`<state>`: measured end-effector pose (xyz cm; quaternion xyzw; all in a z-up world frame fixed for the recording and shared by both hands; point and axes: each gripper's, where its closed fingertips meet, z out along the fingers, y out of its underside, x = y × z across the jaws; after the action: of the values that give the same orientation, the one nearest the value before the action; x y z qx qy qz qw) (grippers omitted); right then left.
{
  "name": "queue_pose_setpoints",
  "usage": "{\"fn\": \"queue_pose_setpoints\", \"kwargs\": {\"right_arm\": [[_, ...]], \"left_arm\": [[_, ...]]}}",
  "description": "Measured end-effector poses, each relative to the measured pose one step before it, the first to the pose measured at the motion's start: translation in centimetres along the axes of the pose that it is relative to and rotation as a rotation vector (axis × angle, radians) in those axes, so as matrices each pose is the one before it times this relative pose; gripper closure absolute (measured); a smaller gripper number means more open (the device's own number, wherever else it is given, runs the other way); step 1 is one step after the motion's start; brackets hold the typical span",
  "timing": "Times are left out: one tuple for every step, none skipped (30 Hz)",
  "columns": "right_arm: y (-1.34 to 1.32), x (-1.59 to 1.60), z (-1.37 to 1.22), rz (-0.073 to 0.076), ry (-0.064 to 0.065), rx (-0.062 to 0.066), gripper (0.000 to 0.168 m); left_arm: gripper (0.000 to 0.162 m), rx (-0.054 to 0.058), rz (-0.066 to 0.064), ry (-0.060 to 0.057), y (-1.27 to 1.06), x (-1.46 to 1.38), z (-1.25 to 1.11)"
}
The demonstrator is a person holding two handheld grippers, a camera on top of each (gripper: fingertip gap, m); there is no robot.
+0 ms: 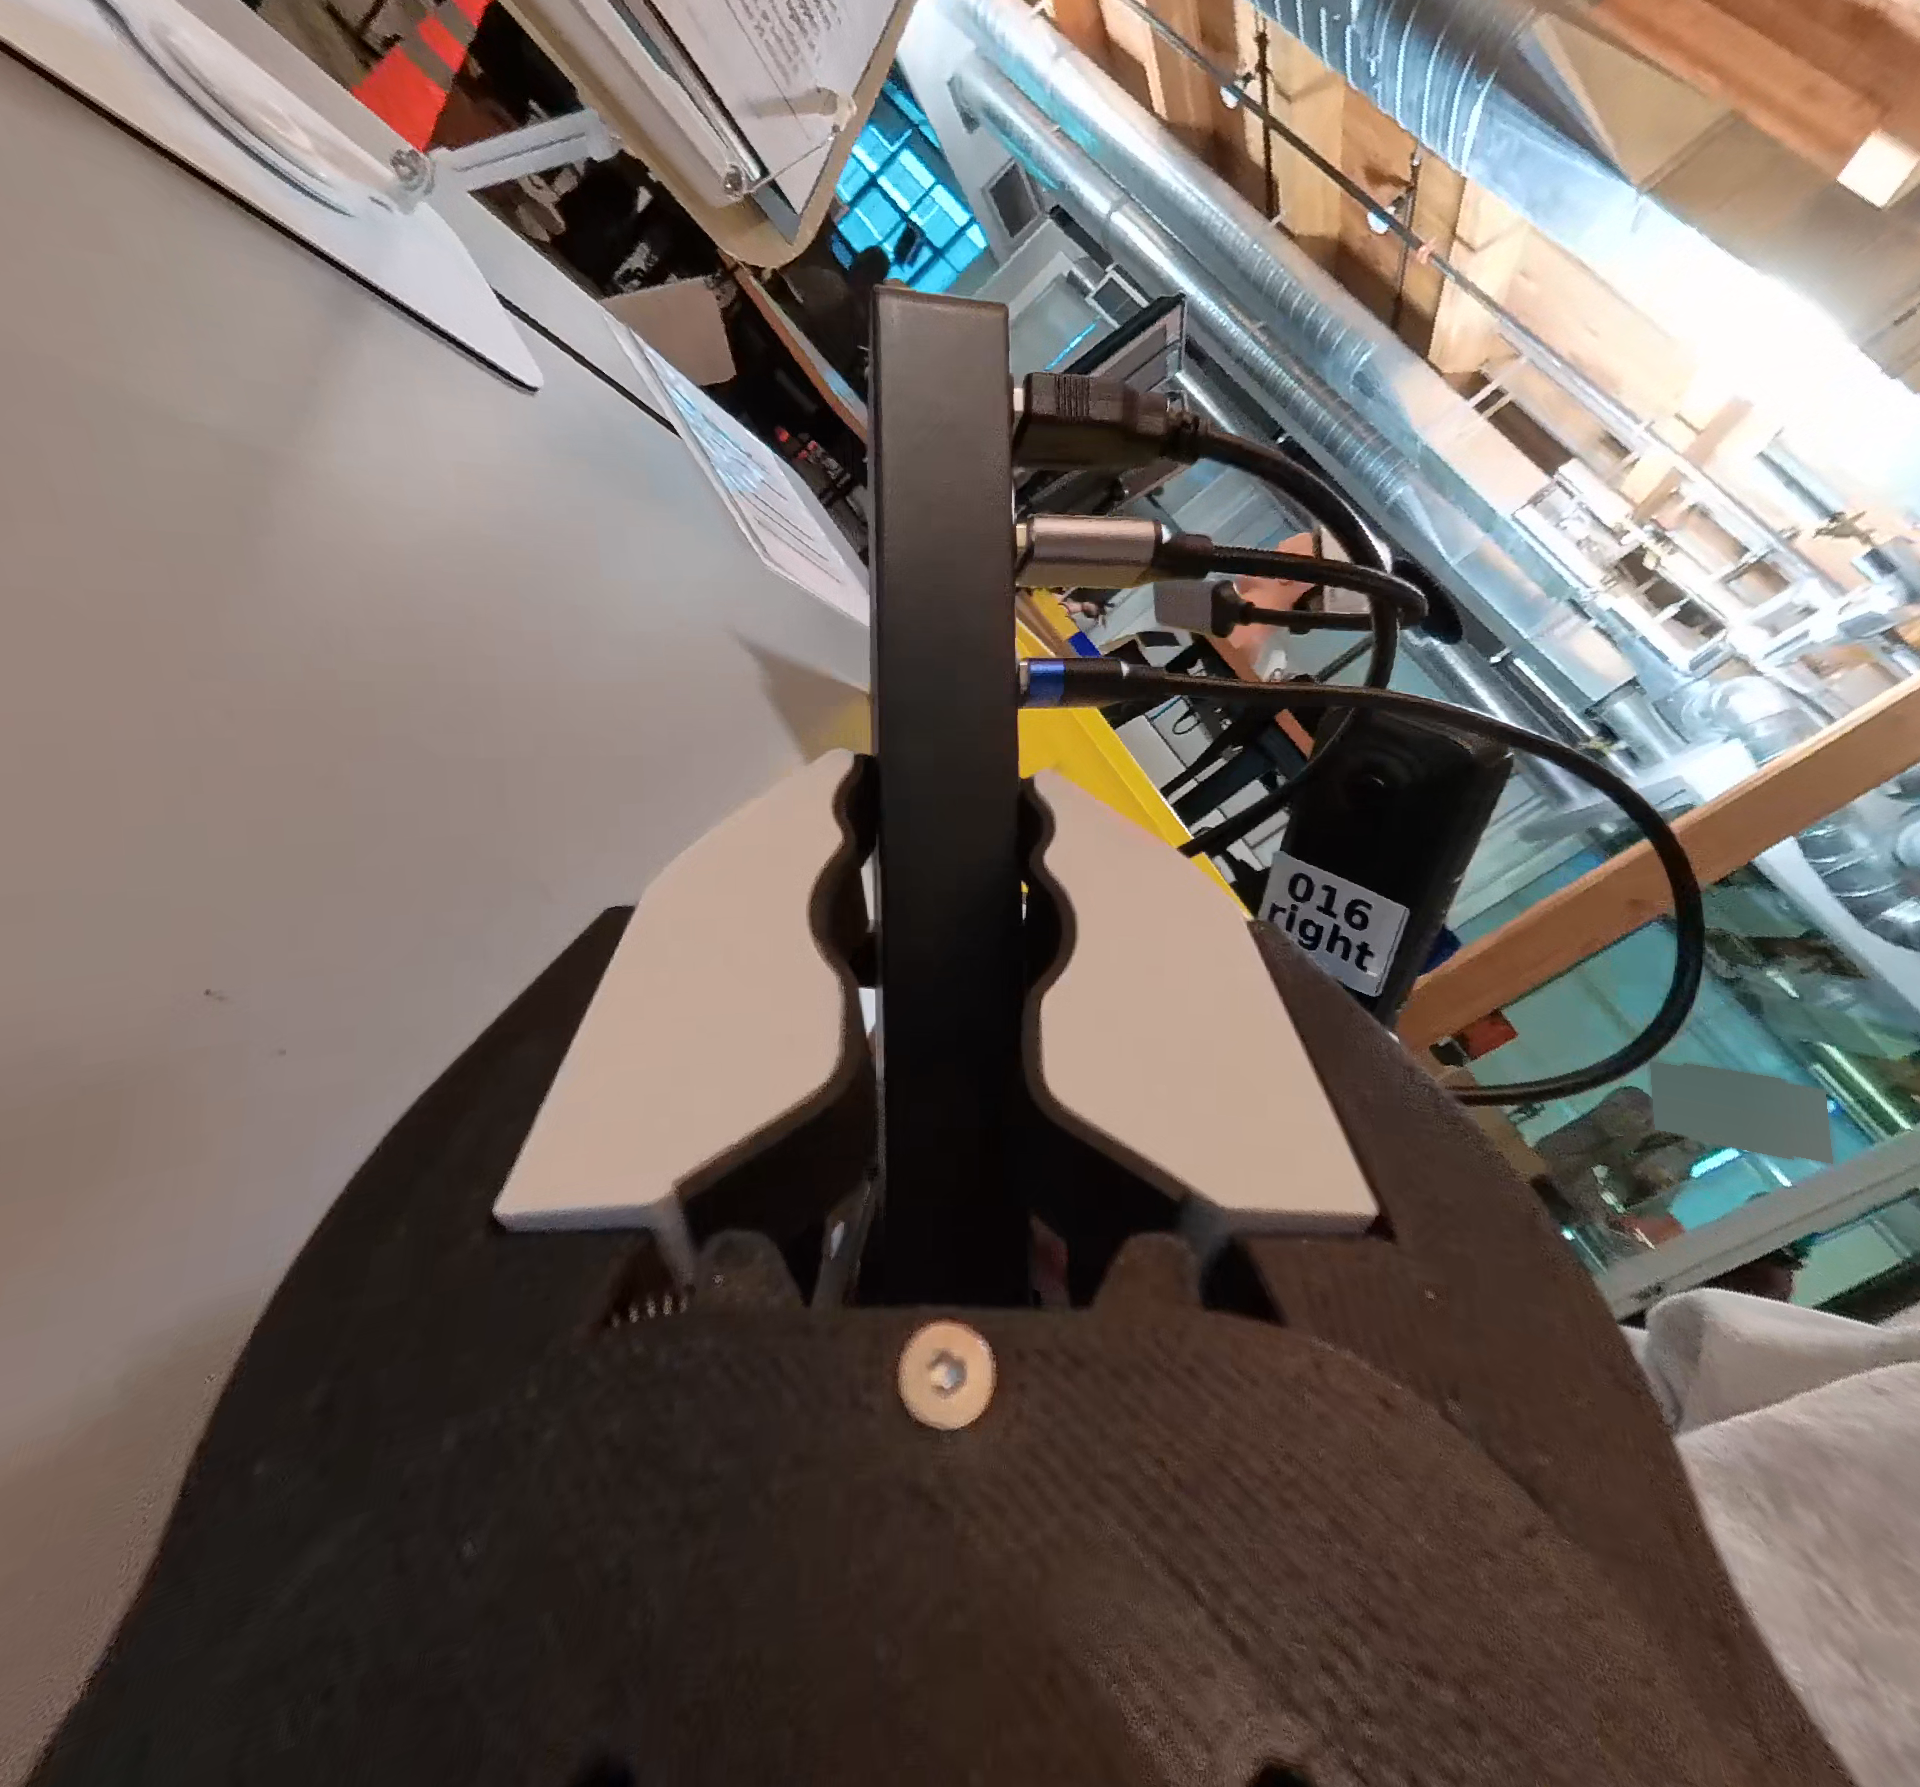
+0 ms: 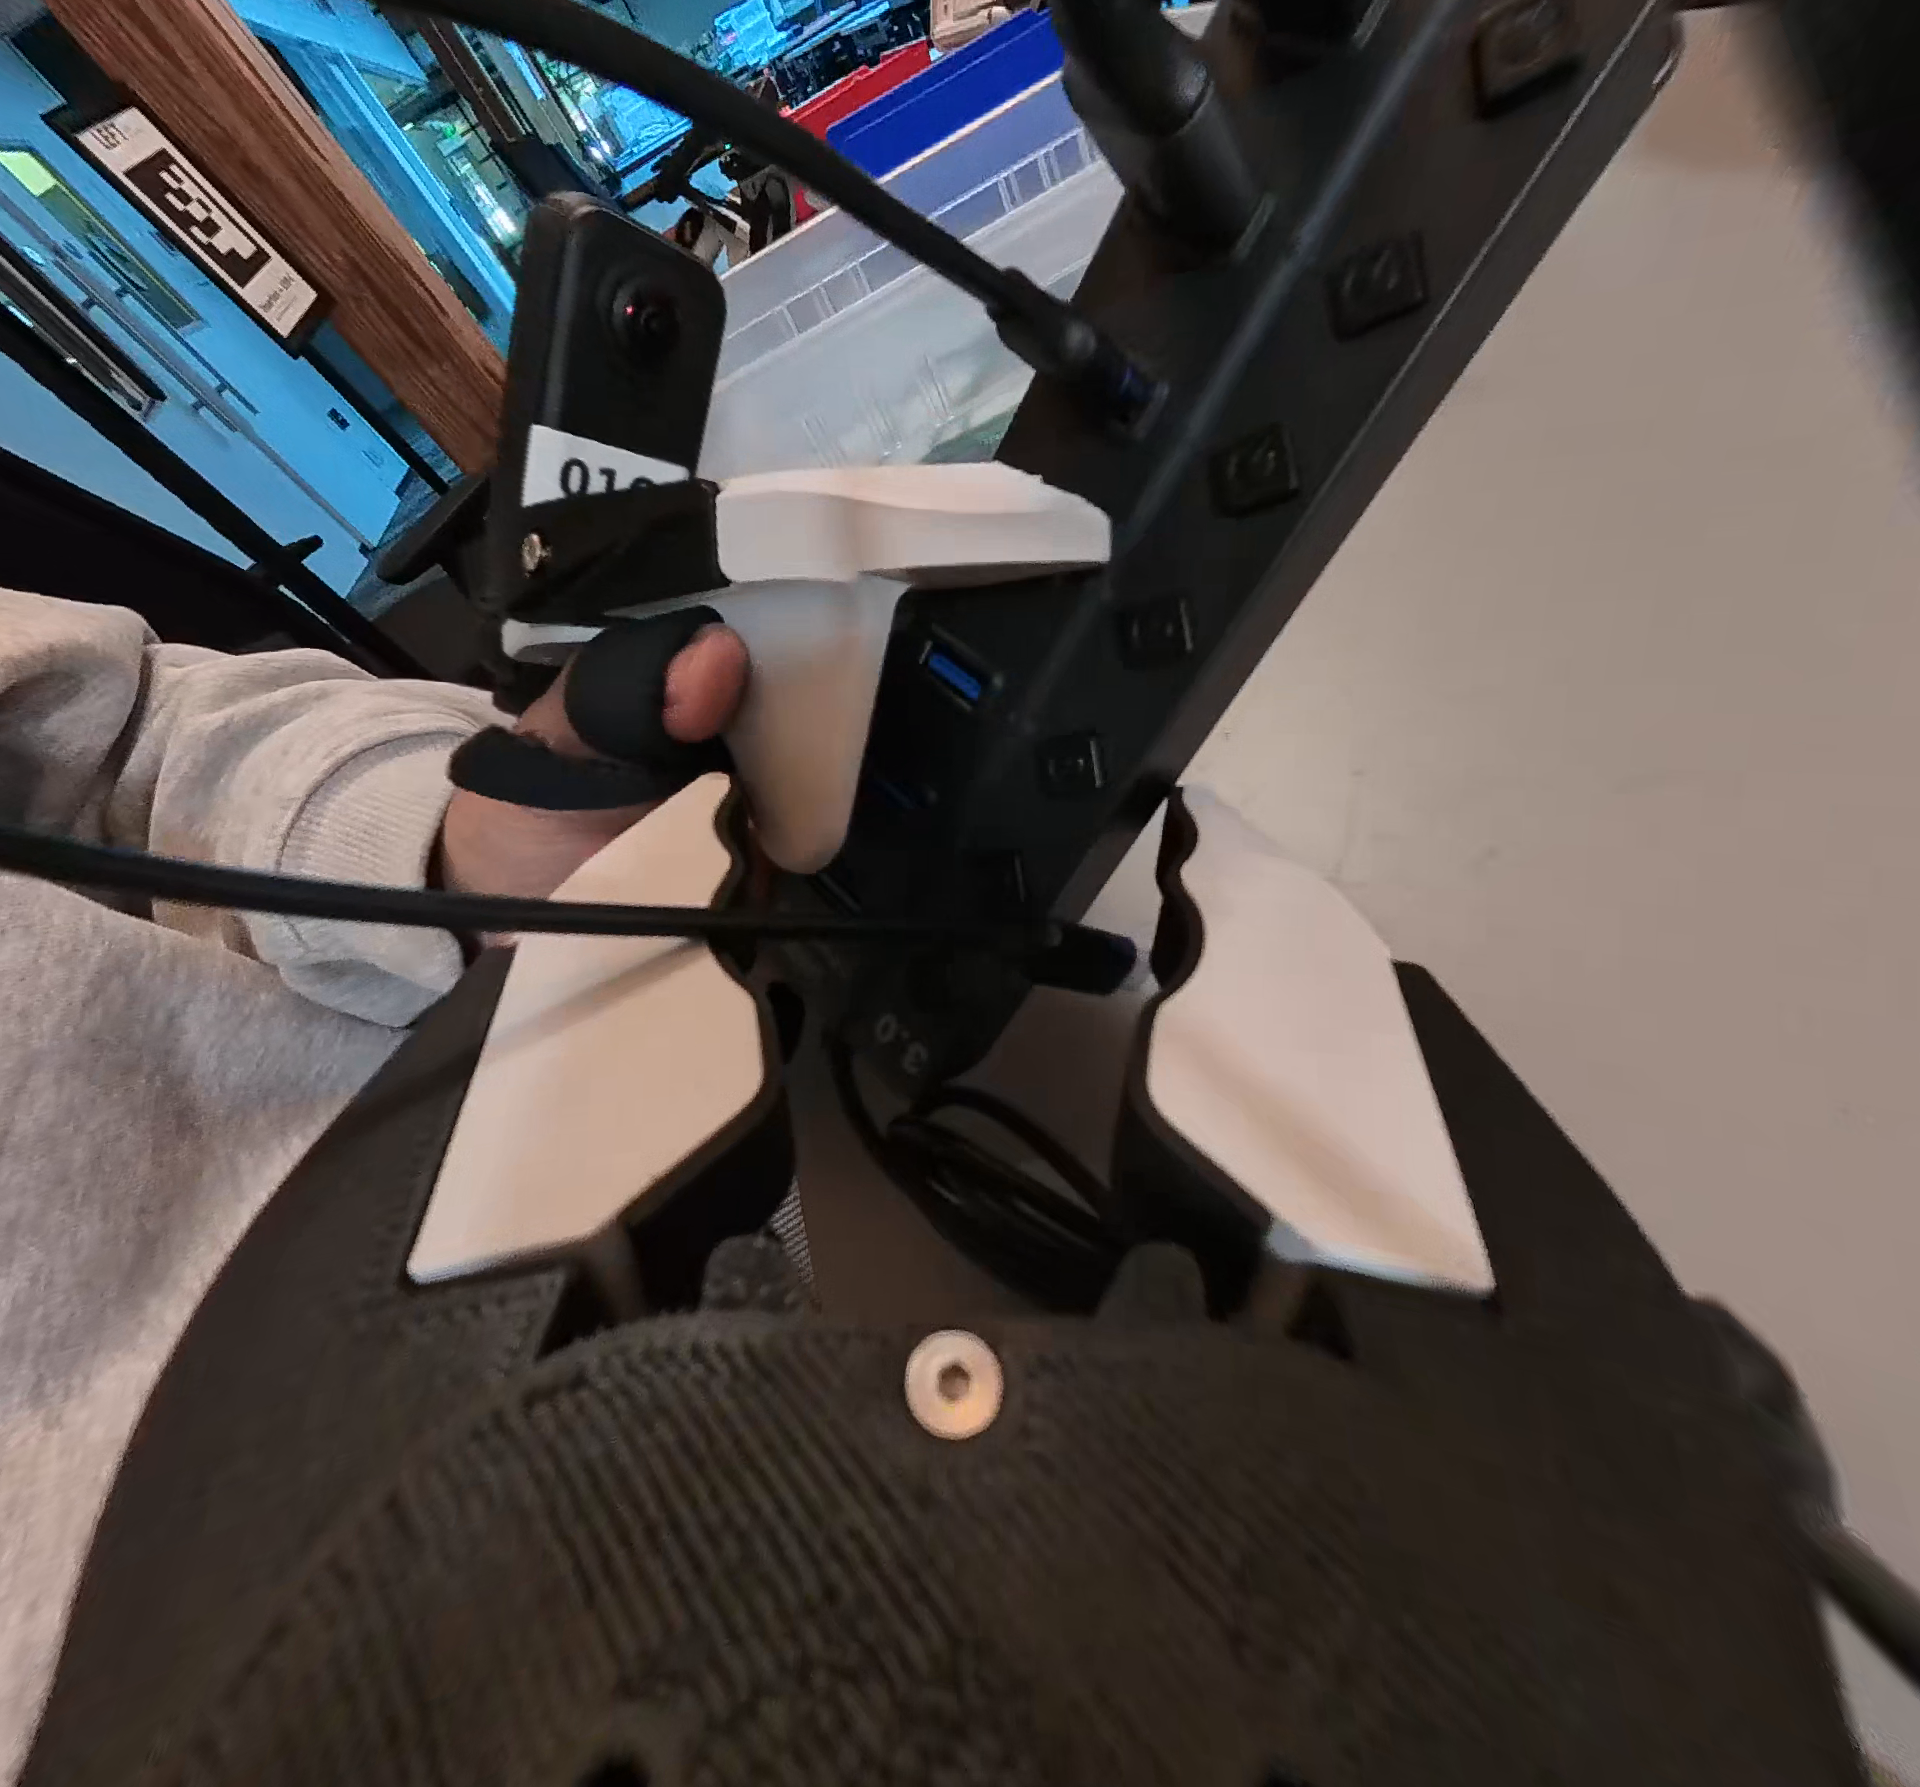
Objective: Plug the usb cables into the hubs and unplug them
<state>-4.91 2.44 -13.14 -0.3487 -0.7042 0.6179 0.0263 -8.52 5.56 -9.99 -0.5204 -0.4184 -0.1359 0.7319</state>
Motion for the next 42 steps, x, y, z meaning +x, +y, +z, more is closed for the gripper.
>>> {"fn": "queue_pose_setpoints", "kwargs": {"right_arm": [[-0.039,0.002,-0.002,-0.0020,-0.0007,0.0016,0.092],[-0.031,-0.019,-0.001,-0.0011,-0.0016,0.0020,0.092],[-0.050,-0.024,-0.023,0.0000,-0.0035,0.0031,0.092],[-0.066,-0.030,-0.023,0.0001,-0.0043,0.0043,0.092],[-0.092,-0.036,-0.034,0.0002,-0.0040,0.0053,0.093],[-0.093,-0.030,-0.035,0.0007,-0.0039,0.0060,0.093],[-0.083,-0.040,-0.026,0.0009,-0.0031,0.0055,0.093],[-0.063,-0.028,-0.001,0.0001,-0.0011,0.0041,0.092],[-0.029,-0.021,0.011,-0.0016,0.0014,0.0043,0.092],[-0.032,-0.029,0.012,-0.0049,0.0030,0.0055,0.092],[-0.038,-0.040,0.030,-0.0088,0.0045,0.0030,0.091],[-0.070,-0.056,0.020,-0.0125,0.0033,0.0039,0.092],[-0.101,-0.077,0.010,-0.0127,0.0004,0.0060,0.092],[-0.092,-0.061,-0.019,-0.0106,-0.0003,0.0052,0.092],[-0.046,-0.019,-0.013,-0.0067,0.0019,0.0025,0.092],[-0.001,0.011,-0.006,-0.0015,0.0024,0.0003,0.092],[0.020,0.025,0.011,0.0022,0.0008,-0.0010,0.091],[-0.002,0.019,-0.018,0.0039,-0.0013,0.0003,0.091],[-0.058,0.010,-0.045,0.0045,-0.0029,0.0050,0.092],[-0.159,-0.008,-0.092,0.0057,-0.0049,0.0119,0.092],[-0.257,-0.021,-0.123,0.0082,-0.0067,0.0184,0.092],[-0.314,0.010,-0.144,0.0104,-0.0066,0.0214,0.093],[-0.351,0.034,-0.160,0.0101,-0.0062,0.0224,0.095],[-0.306,0.043,-0.142,0.0091,-0.0064,0.0194,0.097],[-0.225,0.029,-0.121,0.0092,-0.0066,0.0135,0.099],[-0.139,0.021,-0.077,0.0092,-0.0058,0.0083,0.099],[-0.085,0.023,-0.063,0.0085,-0.0036,0.0049,0.100],[-0.023,0.021,-0.032,0.0064,-0.0014,0.0023,0.100],[0.002,0.019,0.004,0.0038,0.0000,0.0007,0.100],[0.002,0.003,0.017,0.0012,0.0003,0.0004,0.100],[-0.007,0.005,0.012,0.0007,-0.0002,0.0009,0.100],[-0.037,0.002,-0.007,0.0023,-0.0015,0.0024,0.100],[-0.076,-0.012,-0.044,0.0052,-0.0032,0.0045,0.101],[-0.086,-0.015,-0.053,0.0084,-0.0046,0.0055,0.102],[-0.083,-0.007,-0.060,0.0102,-0.0055,0.0056,0.103],[-0.071,0.002,-0.051,0.0106,-0.0051,0.0050,0.104],[-0.075,-0.004,-0.043,0.0087,-0.0046,0.0045,0.104],[-0.050,-0.004,-0.030,0.0068,-0.0040,0.0033,0.104],[-0.030,-0.003,-0.029,0.0053,-0.0031,0.0018,0.105],[-0.033,-0.004,-0.028,0.0045,-0.0036,0.0020,0.105],[-0.056,0.002,-0.038,0.0051,-0.0037,0.0023,0.106],[-0.051,0.022,-0.047,0.0057,-0.0025,0.0024,0.107]], "left_arm": [[0.134,-0.0022,-0.0028,0.0087,-0.018,0.037,0.009],[0.134,-0.0003,0.0001,0.0071,-0.034,0.046,-0.007],[0.134,0.0003,0.0004,0.0075,-0.042,0.064,-0.006],[0.134,0.0004,-0.0002,0.0091,-0.050,0.096,-0.005],[0.134,0.0003,-0.0008,0.0090,-0.057,0.088,0.012],[0.133,0.0021,-0.0035,0.0101,-0.080,0.101,-0.005],[0.133,0.0031,-0.0074,0.0100,-0.058,0.106,0.000],[0.133,0.0028,-0.0041,0.0063,-0.035,0.067,-0.018],[0.133,0.0011,0.0015,0.0033,-0.017,0.048,-0.017],[0.133,-0.0012,0.0057,0.0060,-0.029,0.070,-0.027],[0.133,-0.0039,0.0140,0.0042,-0.033,0.102,-0.049],[0.134,0.0032,0.0247,-0.0003,-0.108,0.121,-0.059],[0.134,0.0046,0.0232,0.0016,-0.116,0.170,-0.049],[0.134,-0.0005,0.0139,0.0047,-0.055,0.130,-0.009],[0.134,-0.0050,0.0031,0.0043,0.016,0.055,0.027],[0.134,-0.0056,-0.0056,0.0039,0.045,-0.024,0.018],[0.134,-0.0026,-0.0109,0.0033,0.041,-0.049,0.000],[0.134,-0.0027,-0.0172,0.0060,0.048,-0.036,0.019],[0.133,-0.0055,-0.0195,0.0104,0.030,0.015,0.011],[0.134,-0.0053,-0.0164,0.0124,0.002,0.055,0.013],[0.134,-0.0023,-0.0126,0.0151,-0.018,0.118,0.003],[0.134,-0.0023,-0.0090,0.0158,-0.014,0.172,0.001],[0.134,-0.0039,-0.0061,0.0136,0.031,0.154,0.007],[0.134,-0.0048,-0.0058,0.0114,0.064,0.136,0.011],[0.134,-0.0050,-0.0046,0.0101,0.086,0.111,0.023],[0.134,-0.0061,-0.0024,0.0097,0.116,0.091,0.051],[0.134,-0.0064,-0.0020,0.0075,0.099,0.058,0.036],[0.134,-0.0027,-0.0001,0.0036,0.021,-0.001,0.010],[0.134,-0.0013,0.0006,0.0030,-0.001,-0.007,-0.011],[0.134,-0.0015,0.0000,0.0037,0.001,-0.008,-0.012],[0.134,-0.0004,-0.0007,0.0040,-0.024,0.009,-0.012],[0.134,-0.0003,-0.0024,0.0061,-0.005,0.033,0.002],[0.134,-0.0009,-0.0037,0.0080,-0.010,0.061,0.024],[0.135,-0.0023,-0.0034,0.0081,0.019,0.067,0.020],[0.134,-0.0034,-0.0018,0.0080,0.020,0.055,0.017],[0.134,-0.0037,-0.0012,0.0068,0.034,0.055,0.021],[0.134,-0.0033,-0.0020,0.0064,0.035,0.048,0.021],[0.134,-0.0028,-0.0027,0.0057,0.038,0.044,0.010],[0.134,-0.0018,-0.0026,0.0043,0.031,0.017,0.014],[0.134,-0.0019,-0.0015,0.0055,0.040,0.046,0.011],[0.134,-0.0030,-0.0017,0.0063,0.021,0.052,0.015],[0.134,-0.0050,-0.0027,0.0063,0.057,0.043,0.028]]}}
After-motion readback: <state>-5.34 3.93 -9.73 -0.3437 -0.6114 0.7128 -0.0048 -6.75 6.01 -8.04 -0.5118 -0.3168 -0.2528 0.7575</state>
